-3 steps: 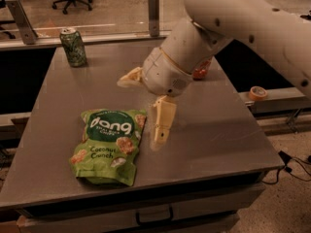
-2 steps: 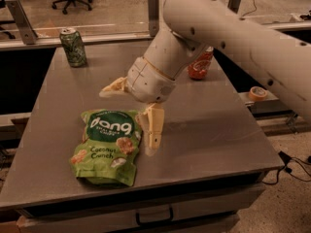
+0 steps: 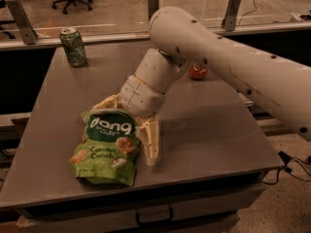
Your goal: Move green rice chip bag near green can
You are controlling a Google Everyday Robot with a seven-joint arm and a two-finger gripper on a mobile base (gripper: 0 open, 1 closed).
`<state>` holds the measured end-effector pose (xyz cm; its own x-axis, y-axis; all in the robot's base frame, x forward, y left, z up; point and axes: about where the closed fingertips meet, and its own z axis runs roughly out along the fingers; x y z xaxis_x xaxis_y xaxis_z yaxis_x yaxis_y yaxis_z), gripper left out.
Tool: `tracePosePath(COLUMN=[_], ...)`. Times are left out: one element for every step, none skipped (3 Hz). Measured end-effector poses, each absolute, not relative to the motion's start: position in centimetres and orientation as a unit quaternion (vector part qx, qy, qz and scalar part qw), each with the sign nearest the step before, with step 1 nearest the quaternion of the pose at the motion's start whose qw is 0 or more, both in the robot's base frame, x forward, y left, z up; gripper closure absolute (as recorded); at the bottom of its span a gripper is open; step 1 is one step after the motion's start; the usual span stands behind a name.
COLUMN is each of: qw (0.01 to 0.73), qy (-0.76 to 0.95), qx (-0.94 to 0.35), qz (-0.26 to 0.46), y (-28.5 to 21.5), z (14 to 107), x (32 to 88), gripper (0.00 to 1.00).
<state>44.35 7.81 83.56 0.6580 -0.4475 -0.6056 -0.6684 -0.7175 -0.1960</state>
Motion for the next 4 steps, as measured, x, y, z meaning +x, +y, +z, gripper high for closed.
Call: tracePosePath(qw=[0.207,0.211,0.211,0.211], qy=[0.293,0.288,0.288,0.289], qx=[-0.89,-0.891,-0.891,-0.89], qz=[0.28,0.282,0.282,0.282], y=[8.23,8.43,8.42,8.42], z=[82.29,82.29,82.77,83.01], x=[44.29,44.37,44.38,44.38], gripper=[0.15,0.39,0.61,0.85])
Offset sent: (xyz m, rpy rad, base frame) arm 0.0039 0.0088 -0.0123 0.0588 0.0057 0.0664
